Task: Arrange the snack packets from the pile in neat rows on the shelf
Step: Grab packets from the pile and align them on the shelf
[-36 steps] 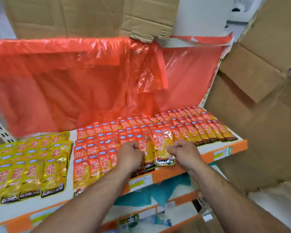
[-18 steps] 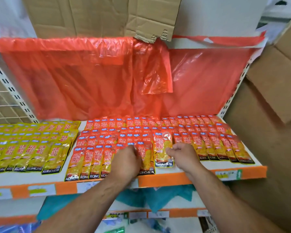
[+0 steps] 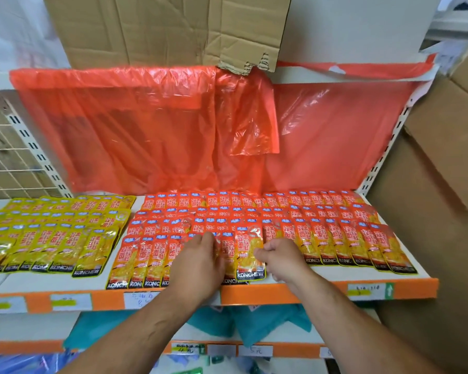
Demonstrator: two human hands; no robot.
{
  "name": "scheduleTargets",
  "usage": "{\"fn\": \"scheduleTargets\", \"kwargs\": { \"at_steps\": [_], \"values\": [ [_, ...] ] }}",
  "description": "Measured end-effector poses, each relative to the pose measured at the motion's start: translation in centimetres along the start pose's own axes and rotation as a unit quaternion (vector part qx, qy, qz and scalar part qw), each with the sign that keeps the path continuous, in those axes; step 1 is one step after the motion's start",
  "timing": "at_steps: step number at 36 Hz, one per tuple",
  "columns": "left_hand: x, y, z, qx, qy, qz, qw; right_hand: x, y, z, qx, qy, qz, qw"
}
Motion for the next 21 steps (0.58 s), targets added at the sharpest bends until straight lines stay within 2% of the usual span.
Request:
{"fn": "scheduleTargets", "kwargs": {
  "at_steps": [5, 10, 21],
  "values": [
    [0.0, -0.9, 0.7, 0.069, 0.058, 0.047, 0.995, 0.7, 0.0, 1.0, -0.138, 0.031, 0.005, 0.99],
    [-0.5, -0.9, 0.7, 0.069, 0.024, 0.045, 0.996, -0.2, -1.2, 1.2, -0.242, 0.066, 0.011, 0.968],
    [-1.1, -1.1, 0.8, 0.064, -0.029, 0.036, 0.997, -0.3, -1.4, 1.3, -0.334, 0.095, 0.035, 0.937]
  ]
}}
Point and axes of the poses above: each hand's wrist, its own x-axis towards the middle knuckle, its own z-axis out of the palm, y = z × x, the point moved 5 cm from there along x, towards the middle knuckle, and after that the axes turned 13 degrees about -y, right-handed, at the moved point
